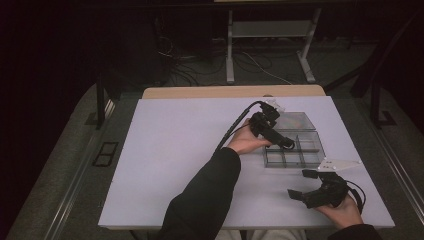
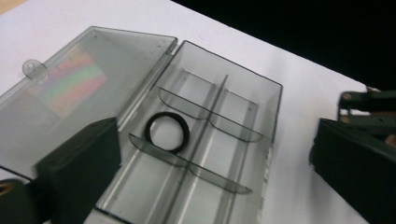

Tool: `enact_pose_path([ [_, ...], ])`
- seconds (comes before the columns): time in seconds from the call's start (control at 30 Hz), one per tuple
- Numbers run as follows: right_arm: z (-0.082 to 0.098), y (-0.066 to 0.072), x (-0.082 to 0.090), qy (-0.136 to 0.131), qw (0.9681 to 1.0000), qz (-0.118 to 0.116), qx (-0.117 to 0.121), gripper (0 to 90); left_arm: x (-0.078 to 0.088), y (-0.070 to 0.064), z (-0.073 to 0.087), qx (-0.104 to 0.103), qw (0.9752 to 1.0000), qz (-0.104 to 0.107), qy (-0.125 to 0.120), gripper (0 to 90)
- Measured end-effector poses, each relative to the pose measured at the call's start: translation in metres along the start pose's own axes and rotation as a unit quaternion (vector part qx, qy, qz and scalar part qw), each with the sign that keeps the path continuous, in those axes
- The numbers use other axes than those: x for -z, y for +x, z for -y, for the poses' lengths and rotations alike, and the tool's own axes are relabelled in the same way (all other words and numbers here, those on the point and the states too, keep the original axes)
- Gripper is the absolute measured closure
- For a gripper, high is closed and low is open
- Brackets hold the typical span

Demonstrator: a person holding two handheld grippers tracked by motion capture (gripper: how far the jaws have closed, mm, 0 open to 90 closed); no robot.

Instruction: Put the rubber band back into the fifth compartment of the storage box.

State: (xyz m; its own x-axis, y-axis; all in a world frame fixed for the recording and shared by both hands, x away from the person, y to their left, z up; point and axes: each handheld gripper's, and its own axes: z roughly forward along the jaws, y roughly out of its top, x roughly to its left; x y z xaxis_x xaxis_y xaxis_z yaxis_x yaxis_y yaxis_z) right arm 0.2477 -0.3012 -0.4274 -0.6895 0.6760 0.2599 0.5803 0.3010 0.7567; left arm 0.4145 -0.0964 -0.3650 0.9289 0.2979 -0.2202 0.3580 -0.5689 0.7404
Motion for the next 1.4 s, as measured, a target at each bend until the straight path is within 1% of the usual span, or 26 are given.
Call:
enact_pose_path([
  [0.17, 0.0, 0.001, 0.0, 0.001, 1.0, 0.0, 0.0, 0.5, 0.014, -0.006, 0.006, -0.009, 0.9999, -0.005, -0.013, 0.0],
  [0.2, 0.0, 0.001, 0.0, 0.002, 1.0, 0.0, 0.0, 0.4, 0.017, -0.009, 0.007, 0.0, 0.9999, -0.005, -0.016, 0.0],
  [0.47, 0.0, 0.001, 0.0, 0.003, 1.0, 0.001, 0.002, 0.5, 0.042, -0.014, 0.02, -0.01, 0.9993, -0.019, -0.032, 0.0],
  [0.57, 0.0, 0.001, 0.0, 0.003, 1.0, 0.001, 0.002, 0.5, 0.053, -0.016, 0.028, -0.005, 0.9989, -0.027, -0.038, 0.0],
  [0.63, 0.0, 0.001, 0.0, 0.003, 1.0, 0.001, 0.002, 0.4, 0.061, -0.017, 0.033, -0.007, 0.9987, -0.034, -0.037, 0.0],
  [0.9, 0.0, 0.002, 0.0, 0.003, 1.0, 0.002, 0.003, 0.4, 0.092, -0.015, 0.055, 0.007, 0.9968, -0.056, -0.056, 0.0],
  [1.0, 0.0, 0.002, 0.0, 0.003, 1.0, 0.002, 0.002, 0.4, 0.101, -0.014, 0.066, 0.013, 0.9963, -0.064, -0.056, 0.0],
  [1.13, 0.0, 0.002, 0.0, 0.004, 1.0, 0.003, 0.001, 0.4, 0.114, -0.014, 0.081, 0.02, 0.9955, -0.069, -0.062, 0.0],
  [1.17, 0.0, 0.002, 0.0, 0.005, 1.0, 0.003, 0.001, 0.4, 0.116, -0.014, 0.085, 0.023, 0.9948, -0.071, -0.069, 0.0],
  [1.23, 0.0, 0.002, 0.0, 0.005, 1.0, 0.004, 0.0, 0.4, 0.123, -0.015, 0.092, 0.026, 0.9945, -0.074, -0.07, 0.0],
  [1.33, 0.0, 0.001, 0.0, 0.005, 1.0, 0.004, 0.002, 0.4, 0.13, -0.015, 0.103, 0.034, 0.9936, -0.076, -0.076, 0.0],
  [1.37, 0.001, 0.001, -0.001, 0.005, 1.0, 0.004, 0.002, 0.4, 0.132, -0.016, 0.107, 0.04, 0.9932, -0.076, -0.078, 0.0],
  [1.4, 0.001, 0.001, -0.001, 0.005, 1.0, 0.004, 0.002, 0.4, 0.134, -0.016, 0.11, 0.039, 0.9931, -0.078, -0.078, 0.0],
])
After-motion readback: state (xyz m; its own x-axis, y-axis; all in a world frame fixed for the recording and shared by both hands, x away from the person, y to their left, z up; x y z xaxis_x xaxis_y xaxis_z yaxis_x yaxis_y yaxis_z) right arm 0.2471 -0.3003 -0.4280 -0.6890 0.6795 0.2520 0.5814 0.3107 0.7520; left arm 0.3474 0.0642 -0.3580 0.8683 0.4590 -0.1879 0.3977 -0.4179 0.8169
